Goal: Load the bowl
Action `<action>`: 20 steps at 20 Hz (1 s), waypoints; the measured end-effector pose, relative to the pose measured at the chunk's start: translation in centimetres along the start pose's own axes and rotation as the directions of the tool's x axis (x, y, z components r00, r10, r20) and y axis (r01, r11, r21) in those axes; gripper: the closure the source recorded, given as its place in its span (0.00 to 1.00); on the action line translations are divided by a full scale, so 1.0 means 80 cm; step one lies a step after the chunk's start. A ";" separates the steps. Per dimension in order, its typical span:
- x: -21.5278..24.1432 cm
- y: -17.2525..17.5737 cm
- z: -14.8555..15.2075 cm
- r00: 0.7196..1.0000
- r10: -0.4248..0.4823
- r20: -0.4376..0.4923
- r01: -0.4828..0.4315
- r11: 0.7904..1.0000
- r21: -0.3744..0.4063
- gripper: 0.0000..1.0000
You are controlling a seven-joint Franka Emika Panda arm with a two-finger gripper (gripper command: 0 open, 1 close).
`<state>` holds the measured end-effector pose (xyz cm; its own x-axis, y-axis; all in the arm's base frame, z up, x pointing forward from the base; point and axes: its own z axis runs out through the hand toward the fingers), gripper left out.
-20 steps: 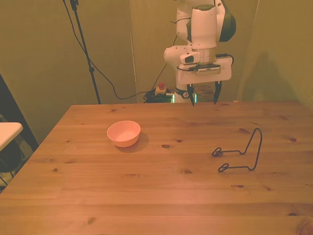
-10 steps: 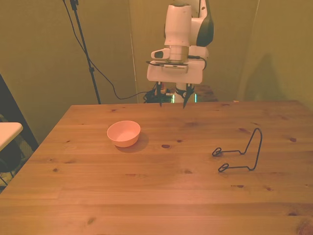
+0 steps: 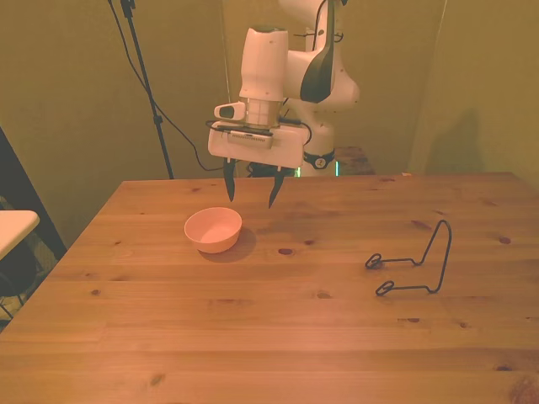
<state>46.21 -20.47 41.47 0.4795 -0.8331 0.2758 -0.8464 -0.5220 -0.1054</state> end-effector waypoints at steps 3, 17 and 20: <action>0.017 -0.003 0.024 1.000 0.013 0.002 -0.013 1.000 -0.013 0.00; 0.037 -0.025 0.092 0.998 0.044 0.033 -0.043 0.998 -0.051 1.00; 0.036 -0.024 0.098 0.998 0.055 0.043 -0.053 0.997 -0.052 1.00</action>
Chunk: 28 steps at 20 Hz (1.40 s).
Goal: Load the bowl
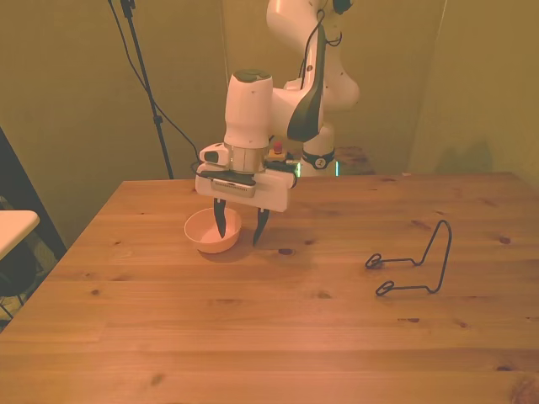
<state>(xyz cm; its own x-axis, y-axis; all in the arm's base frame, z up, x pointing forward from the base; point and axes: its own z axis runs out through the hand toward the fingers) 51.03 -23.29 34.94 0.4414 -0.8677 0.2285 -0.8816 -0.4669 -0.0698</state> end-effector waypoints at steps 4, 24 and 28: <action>0.001 -0.002 0.002 1.000 0.015 0.005 -0.015 1.000 0.013 1.00; 0.015 -0.014 -0.016 1.000 0.022 0.019 -0.023 0.997 0.071 1.00; 0.013 -0.037 -0.043 0.996 0.034 0.087 -0.045 0.991 0.128 1.00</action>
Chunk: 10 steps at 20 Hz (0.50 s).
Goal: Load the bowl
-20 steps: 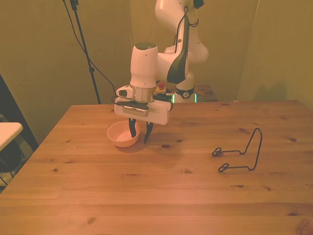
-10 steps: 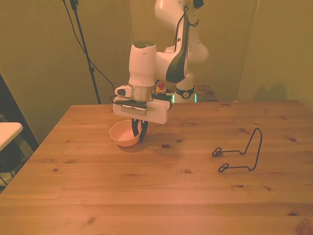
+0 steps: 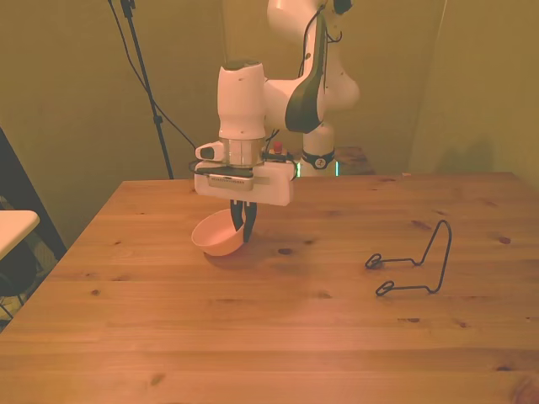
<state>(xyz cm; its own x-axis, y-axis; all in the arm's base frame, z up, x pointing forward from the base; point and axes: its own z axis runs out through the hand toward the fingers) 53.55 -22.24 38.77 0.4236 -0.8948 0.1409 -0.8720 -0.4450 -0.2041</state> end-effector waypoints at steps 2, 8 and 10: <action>-0.006 -0.021 -0.020 1.000 0.002 0.028 -0.003 0.999 0.033 1.00; -0.048 -0.094 -0.088 0.996 -0.048 0.071 0.037 0.988 0.147 1.00; -0.069 -0.119 -0.103 0.994 -0.070 0.086 0.053 0.982 0.180 1.00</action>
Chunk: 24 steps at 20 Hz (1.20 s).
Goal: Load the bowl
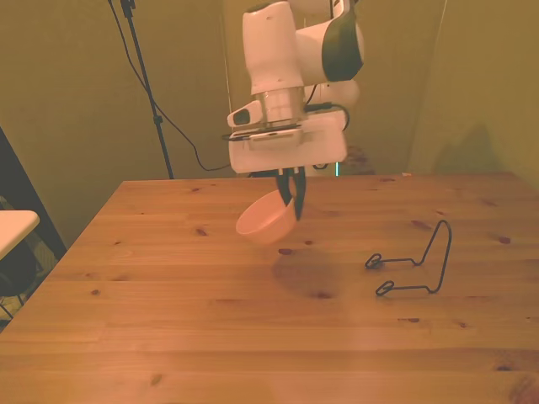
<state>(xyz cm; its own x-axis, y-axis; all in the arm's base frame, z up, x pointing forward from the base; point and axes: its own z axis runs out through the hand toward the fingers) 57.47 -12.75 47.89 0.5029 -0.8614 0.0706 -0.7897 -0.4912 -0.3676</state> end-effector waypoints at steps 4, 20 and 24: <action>-0.038 -0.047 -0.014 0.996 -0.023 0.087 0.016 0.997 0.077 1.00; -0.059 -0.053 0.023 0.900 -0.123 0.419 -0.042 0.931 0.363 1.00; -0.065 -0.050 0.036 0.884 -0.141 0.446 -0.063 0.909 0.412 1.00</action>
<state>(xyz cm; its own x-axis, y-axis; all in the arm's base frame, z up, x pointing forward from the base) 59.05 -5.93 46.32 0.7124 -0.6345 -0.2999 -0.6051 -0.3388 -0.7205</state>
